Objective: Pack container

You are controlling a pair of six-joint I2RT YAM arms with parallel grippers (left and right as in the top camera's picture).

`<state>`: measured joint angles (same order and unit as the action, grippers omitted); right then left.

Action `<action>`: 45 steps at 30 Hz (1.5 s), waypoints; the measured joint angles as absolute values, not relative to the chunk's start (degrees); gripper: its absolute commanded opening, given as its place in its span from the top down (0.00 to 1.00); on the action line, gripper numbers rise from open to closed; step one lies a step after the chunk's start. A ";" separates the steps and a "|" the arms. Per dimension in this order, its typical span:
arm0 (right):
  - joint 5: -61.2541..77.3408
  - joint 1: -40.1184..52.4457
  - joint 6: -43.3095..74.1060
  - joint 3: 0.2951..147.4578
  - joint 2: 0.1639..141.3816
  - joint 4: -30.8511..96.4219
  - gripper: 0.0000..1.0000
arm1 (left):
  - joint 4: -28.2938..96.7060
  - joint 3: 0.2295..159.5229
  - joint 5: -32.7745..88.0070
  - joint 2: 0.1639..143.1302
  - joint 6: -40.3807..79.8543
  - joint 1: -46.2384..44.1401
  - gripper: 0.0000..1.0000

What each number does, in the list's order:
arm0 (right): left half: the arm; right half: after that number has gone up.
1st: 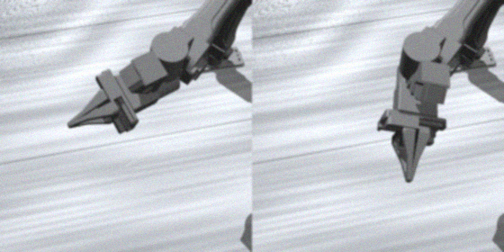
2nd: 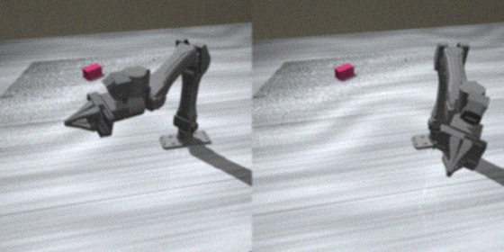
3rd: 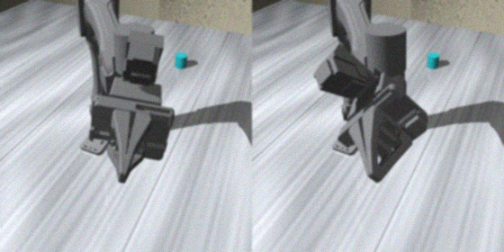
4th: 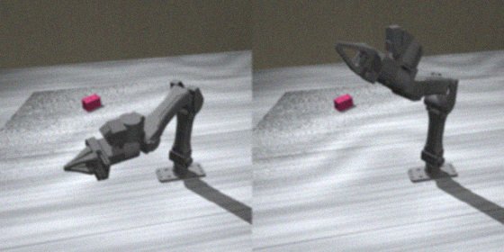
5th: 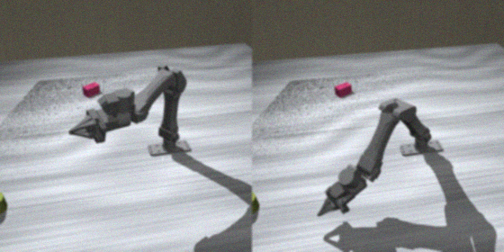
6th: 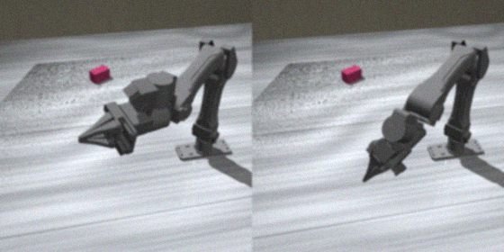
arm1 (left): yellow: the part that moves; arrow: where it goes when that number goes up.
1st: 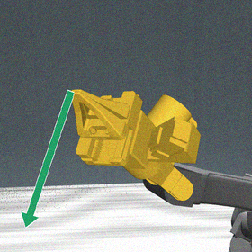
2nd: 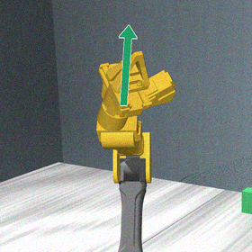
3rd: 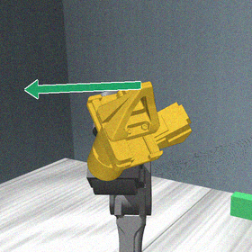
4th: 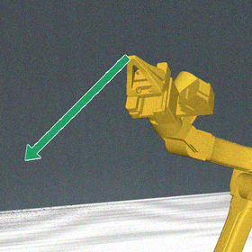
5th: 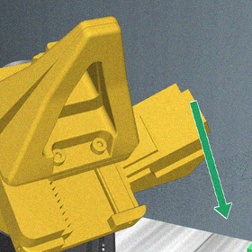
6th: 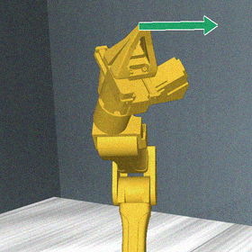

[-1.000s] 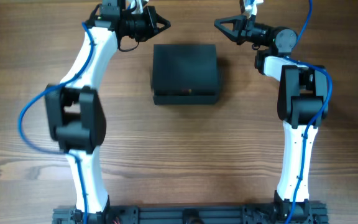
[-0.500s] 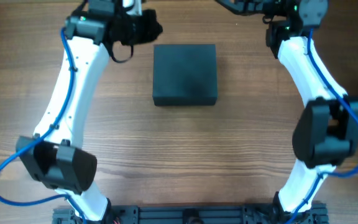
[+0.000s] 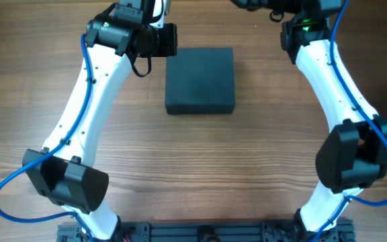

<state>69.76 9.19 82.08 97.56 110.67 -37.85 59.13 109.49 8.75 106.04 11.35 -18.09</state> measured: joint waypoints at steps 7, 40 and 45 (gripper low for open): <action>44.62 9.19 39.11 110.76 102.87 26.24 0.96 | 59.11 109.49 7.99 106.04 11.18 -16.99 0.96; 15.84 15.51 11.40 112.64 128.31 61.14 0.96 | 59.99 109.51 8.43 125.51 10.50 -16.86 0.96; 14.70 15.59 11.20 112.40 127.07 58.48 0.96 | 60.93 109.51 8.36 124.90 10.50 -16.56 0.89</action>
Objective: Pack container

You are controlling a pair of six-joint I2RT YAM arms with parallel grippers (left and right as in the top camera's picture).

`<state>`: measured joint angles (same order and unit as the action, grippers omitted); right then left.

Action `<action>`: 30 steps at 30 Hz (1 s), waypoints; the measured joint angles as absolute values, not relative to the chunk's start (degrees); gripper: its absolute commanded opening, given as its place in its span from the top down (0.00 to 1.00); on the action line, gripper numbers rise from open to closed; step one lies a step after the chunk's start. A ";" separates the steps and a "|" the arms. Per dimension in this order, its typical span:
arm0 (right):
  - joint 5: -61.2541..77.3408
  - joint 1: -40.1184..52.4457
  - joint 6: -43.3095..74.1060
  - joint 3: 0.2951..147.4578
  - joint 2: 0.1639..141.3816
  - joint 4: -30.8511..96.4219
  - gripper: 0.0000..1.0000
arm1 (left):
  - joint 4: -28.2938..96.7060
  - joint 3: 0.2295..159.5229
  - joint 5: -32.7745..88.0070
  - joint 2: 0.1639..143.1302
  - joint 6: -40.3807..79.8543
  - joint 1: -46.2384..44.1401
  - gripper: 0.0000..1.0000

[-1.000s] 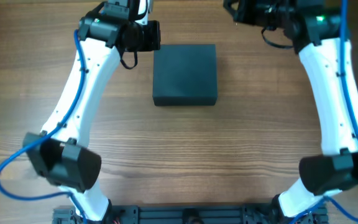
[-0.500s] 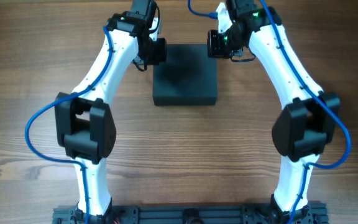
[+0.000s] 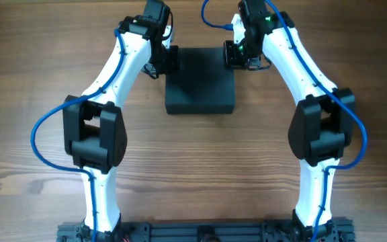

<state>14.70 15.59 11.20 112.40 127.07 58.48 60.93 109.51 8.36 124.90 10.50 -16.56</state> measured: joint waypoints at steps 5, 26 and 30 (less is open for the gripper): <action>6.74 14.72 11.18 111.74 114.26 54.96 0.95 | 63.05 109.51 2.92 115.22 9.72 -12.12 0.76; -1.58 7.33 8.01 112.27 92.90 58.22 0.00 | 75.90 110.21 -3.01 96.12 3.90 7.94 0.00; -1.58 7.33 8.01 112.27 92.90 59.16 0.00 | 75.92 110.21 -2.98 96.12 3.70 7.94 0.00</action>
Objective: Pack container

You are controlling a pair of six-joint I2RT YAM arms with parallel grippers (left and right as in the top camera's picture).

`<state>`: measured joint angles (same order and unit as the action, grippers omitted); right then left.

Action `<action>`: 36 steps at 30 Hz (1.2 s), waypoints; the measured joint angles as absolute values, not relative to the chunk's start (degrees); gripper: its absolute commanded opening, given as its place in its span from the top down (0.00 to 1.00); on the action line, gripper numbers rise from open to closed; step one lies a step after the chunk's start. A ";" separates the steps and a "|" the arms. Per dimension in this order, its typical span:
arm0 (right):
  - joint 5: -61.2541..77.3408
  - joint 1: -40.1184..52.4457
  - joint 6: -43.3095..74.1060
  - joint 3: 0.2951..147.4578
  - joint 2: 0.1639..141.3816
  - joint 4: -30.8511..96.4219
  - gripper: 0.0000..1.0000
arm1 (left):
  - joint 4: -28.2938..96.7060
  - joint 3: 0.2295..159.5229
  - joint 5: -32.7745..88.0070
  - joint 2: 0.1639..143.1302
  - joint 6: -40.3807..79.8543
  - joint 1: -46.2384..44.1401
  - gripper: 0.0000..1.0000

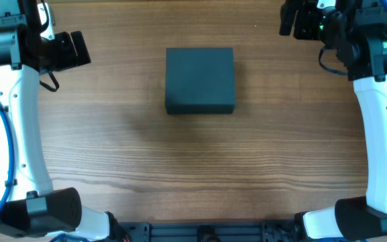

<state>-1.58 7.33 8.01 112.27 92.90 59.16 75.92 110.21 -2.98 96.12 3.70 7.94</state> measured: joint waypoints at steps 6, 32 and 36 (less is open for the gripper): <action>-1.58 7.33 8.01 112.27 92.90 59.16 0.00 | 75.90 110.21 -2.98 96.12 3.70 7.94 0.00; -5.34 6.02 -5.72 49.36 38.54 21.65 0.00 | 76.12 110.21 -3.20 96.09 3.70 7.94 0.00; -3.73 0.16 -6.37 27.31 22.68 13.80 0.00 | 75.94 110.21 -3.18 96.16 3.70 7.94 0.00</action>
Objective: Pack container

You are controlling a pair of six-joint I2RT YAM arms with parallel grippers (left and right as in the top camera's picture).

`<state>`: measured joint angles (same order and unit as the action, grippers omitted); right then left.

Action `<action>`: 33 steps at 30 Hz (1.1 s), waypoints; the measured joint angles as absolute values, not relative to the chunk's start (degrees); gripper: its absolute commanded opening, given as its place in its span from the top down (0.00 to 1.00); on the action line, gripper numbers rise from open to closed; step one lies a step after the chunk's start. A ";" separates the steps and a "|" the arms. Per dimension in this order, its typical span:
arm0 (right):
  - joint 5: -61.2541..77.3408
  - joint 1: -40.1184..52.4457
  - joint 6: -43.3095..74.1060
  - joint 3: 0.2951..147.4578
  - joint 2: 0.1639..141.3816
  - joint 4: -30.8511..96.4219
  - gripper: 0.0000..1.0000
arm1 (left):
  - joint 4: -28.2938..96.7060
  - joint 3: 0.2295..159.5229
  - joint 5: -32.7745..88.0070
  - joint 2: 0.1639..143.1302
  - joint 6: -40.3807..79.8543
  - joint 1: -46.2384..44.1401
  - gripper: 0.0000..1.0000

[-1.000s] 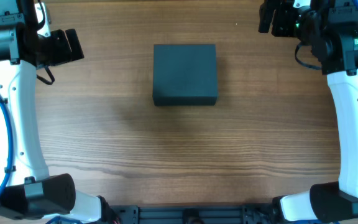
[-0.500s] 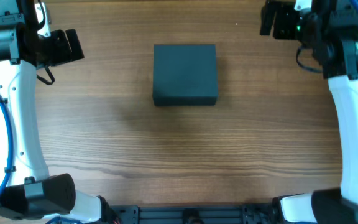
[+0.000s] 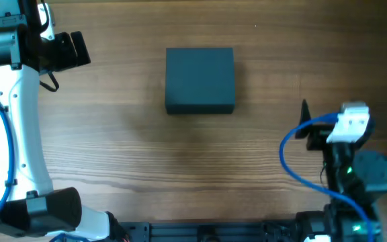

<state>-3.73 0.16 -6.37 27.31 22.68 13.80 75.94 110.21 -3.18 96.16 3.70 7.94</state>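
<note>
The dark, closed, box-shaped container (image 3: 200, 79) lies flat on the table at the upper middle, with nothing touching it. My left gripper (image 3: 79, 49) hangs far to its left, near the upper left corner, pointing right with nothing seen in it. At the lower right, my right gripper (image 3: 305, 124) is drawn back on its folded arm and seen edge-on. From this height the fingers of both are too dark to tell their gap.
The wooden table (image 3: 180, 161) fills the view. The left arm (image 3: 19, 121) runs down the left edge to its base at the bottom left. The right arm's blue cable (image 3: 294, 161) loops at the lower right. A dark rail (image 3: 207, 232) lines the front edge.
The right arm has gone from the upper right corner to a folded pose at the lower right. The left arm and the container are where they were.
First the left gripper was at the container's far left corner, with the right arm reaching off the top. Then both grippers were at its far corners. Then both were wide apart at the upper corners. Now the right arm is folded back; the container has stayed put.
</note>
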 measured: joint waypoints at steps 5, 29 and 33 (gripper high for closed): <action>-2.76 -1.34 -6.61 15.35 12.19 13.41 0.00 | 75.94 110.21 -3.18 96.20 3.70 7.94 0.00; -1.50 -1.93 -2.59 5.85 1.10 14.48 0.00 | 76.07 110.21 -3.18 96.20 3.70 7.94 0.00; -1.50 -1.93 -2.59 5.85 1.10 14.50 0.00 | 76.07 110.21 -3.18 96.20 3.68 7.94 0.00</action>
<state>-1.50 -1.93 -2.59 5.85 1.10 14.50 76.07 110.21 -3.18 96.20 3.68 7.94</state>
